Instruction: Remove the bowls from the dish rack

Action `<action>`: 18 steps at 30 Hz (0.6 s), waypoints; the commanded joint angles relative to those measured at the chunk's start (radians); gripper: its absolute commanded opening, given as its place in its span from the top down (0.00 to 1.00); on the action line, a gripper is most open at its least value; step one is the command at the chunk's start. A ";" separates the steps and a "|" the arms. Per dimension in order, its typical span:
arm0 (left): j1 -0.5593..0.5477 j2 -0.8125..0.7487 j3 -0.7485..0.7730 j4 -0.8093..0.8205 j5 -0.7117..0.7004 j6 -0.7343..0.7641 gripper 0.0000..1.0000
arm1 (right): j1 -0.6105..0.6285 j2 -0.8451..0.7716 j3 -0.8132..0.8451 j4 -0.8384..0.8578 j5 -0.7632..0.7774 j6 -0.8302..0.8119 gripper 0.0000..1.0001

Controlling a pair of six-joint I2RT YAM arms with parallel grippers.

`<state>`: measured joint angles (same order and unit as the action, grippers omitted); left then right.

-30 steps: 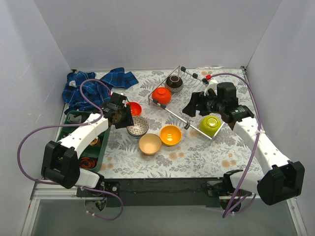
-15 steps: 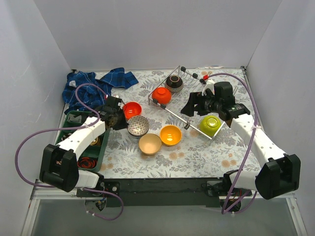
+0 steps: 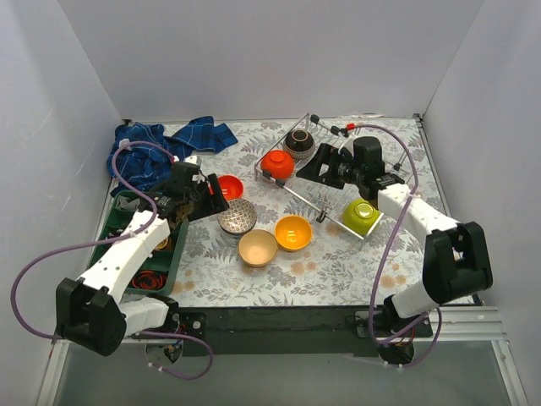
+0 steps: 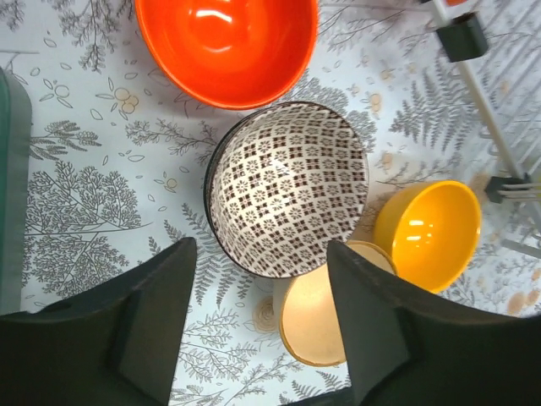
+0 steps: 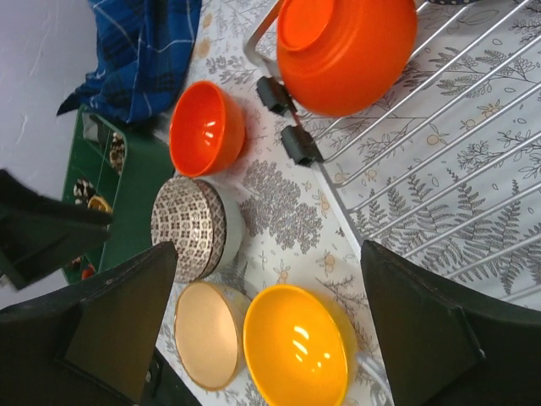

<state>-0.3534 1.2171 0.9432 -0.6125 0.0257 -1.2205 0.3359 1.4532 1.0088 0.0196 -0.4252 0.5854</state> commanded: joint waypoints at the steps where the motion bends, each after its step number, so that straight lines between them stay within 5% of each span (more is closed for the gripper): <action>1: 0.004 -0.093 0.048 -0.043 -0.044 0.015 0.34 | 0.009 0.105 0.043 0.198 0.074 0.165 0.02; 9: 0.004 -0.192 0.028 -0.044 -0.070 0.013 0.07 | 0.026 0.338 0.174 0.318 0.049 0.284 0.01; 18: 0.004 -0.235 0.008 -0.038 -0.070 -0.005 0.02 | 0.052 0.496 0.263 0.387 0.087 0.413 0.01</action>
<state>-0.3534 1.0065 0.9466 -0.6430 -0.0330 -1.2156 0.3740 1.9144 1.2190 0.3283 -0.3744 0.9199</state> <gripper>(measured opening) 0.981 0.985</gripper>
